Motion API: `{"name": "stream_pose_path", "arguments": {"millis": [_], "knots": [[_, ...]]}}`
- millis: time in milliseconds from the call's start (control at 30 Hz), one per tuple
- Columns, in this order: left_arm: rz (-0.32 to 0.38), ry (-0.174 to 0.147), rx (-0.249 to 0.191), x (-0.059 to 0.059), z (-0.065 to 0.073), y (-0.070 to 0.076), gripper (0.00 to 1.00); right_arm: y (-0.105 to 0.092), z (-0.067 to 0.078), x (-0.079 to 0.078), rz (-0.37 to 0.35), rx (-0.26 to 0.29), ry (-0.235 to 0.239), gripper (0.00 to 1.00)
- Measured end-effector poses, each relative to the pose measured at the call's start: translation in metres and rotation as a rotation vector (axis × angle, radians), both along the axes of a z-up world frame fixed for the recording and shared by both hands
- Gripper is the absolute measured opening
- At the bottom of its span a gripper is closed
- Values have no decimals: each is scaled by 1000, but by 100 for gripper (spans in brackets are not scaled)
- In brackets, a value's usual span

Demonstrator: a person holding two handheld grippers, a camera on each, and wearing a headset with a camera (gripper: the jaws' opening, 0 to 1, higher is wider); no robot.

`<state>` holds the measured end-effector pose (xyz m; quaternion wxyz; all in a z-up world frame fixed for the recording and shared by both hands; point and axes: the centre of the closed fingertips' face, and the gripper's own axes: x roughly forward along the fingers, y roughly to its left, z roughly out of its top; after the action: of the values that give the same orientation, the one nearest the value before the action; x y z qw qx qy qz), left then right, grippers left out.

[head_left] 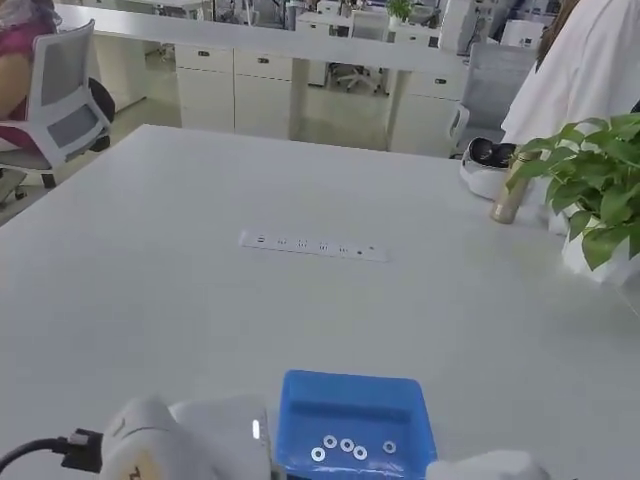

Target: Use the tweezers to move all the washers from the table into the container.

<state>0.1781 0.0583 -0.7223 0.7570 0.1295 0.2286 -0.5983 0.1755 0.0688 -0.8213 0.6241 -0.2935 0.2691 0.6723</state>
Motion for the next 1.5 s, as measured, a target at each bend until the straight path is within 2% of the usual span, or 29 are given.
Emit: {"name": "stream_pose_path", "arguments": {"millis": [33,100,133,200,233,267,300,333,367,467,633,800,933,1000,1067,1100,1167,1300,1367,1500], "knots": [[-8,-2,7,-1,-1,-2,6,-1,-1,-1,7,-8,-5,4],[-33,-33,76,-2,-8,0,4,-1,-2,-1,17,-14,-10,4],[-35,-33,61,-3,-7,-4,3,-2,-2,-1,20,-16,-10,4],[-32,-16,52,-3,-7,-6,1,-3,-3,-1,27,-25,-15,4],[-31,-18,55,-3,-8,-7,0,-3,-3,-1,33,-30,-22,4],[-42,-27,87,-3,-12,-5,0,-4,-3,-2,35,-34,-28,4],[-43,-30,94,-3,-13,-5,0,-4,-3,-2,36,-35,-29,4],[-49,-57,103,-2,-13,-6,0,-4,-3,0,36,-33,-28,4],[-55,-66,106,-2,-13,-6,0,-4,-3,0,36,-33,-28,4],[-63,-73,136,-3,-16,-4,0,-4,-3,2,35,-31,-38,4],[-67,-57,163,-3,-23,1,0,-3,-4,2,43,-37,-49,4],[-68,-43,165,-3,-24,2,0,-2,-6,2,51,-44,-53,4],[-75,-34,183,-4,-27,3,0,-2,-7,3,49,-47,-51,4],[-83,-23,201,-4,-29,5,0,-2,-8,2,48,-50,-49,4],[-90,-39,235,-2,-33,7,0,-3,-11,2,41,-59,-51,4],[-93,-29,244,-1,-36,7,0,-3,-12,3,37,-65,-55,4],[-95,-33,264,1,-41,9,0,-3,-15,5,27,-72,-63,5],[-102,-31,286,3,-46,10,0,-4,-22,9,9,-77,-66,5],[-103,-35,305,4,-48,13,0,-4,-24,10,0,-65,-64,5],[-97,-13,315,6,-52,18,0,-3,-24,15,-35,-32,-76,9]]}}
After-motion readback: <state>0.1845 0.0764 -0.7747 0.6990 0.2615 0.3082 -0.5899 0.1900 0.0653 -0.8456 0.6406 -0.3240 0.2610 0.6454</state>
